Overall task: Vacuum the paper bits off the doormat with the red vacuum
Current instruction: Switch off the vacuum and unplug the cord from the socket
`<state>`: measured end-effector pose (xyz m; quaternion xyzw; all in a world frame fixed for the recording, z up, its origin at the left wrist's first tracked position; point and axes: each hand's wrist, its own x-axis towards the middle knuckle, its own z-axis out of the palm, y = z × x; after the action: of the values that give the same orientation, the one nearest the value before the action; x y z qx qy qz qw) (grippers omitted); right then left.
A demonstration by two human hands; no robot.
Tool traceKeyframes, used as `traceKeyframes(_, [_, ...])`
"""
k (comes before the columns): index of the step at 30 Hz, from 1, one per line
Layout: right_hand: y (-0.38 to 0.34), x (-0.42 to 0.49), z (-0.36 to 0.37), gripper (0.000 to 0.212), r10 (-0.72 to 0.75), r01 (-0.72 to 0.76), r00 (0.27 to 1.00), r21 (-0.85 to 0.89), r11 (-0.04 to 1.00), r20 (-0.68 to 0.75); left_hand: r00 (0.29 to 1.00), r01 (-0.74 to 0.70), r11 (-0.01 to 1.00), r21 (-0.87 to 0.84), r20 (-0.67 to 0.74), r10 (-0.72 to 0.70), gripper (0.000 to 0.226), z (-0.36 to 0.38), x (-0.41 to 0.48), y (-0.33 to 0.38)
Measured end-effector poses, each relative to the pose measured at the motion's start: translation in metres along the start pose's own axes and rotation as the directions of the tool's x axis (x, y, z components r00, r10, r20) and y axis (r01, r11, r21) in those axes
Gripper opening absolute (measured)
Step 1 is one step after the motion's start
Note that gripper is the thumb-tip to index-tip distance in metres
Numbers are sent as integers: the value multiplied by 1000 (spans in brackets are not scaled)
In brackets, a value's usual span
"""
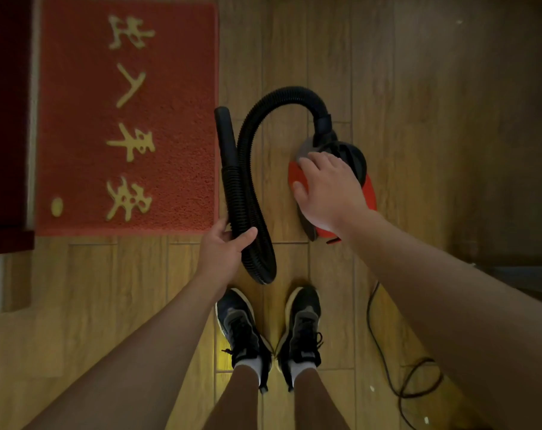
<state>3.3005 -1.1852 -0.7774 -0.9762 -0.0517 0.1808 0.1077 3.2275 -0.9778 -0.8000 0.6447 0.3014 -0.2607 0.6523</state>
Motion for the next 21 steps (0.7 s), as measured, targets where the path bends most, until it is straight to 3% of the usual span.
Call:
traceKeyframes(5, [-4,7,-6,48,-27,27,1000,3,1000,-1,999,-35,999,-9,-15,35,37,-7,3,6])
traceKeyframes(10, [-4,13,-6,50,-34,35,999,-11,999,14,996,-63,998,-6,-66,62,51,-9,9,4])
traceKeyframes(21, [3,12,3,50,-22,22,999,6,1000,30,988,-113,985,133,-90,126,48,-11,13,-4])
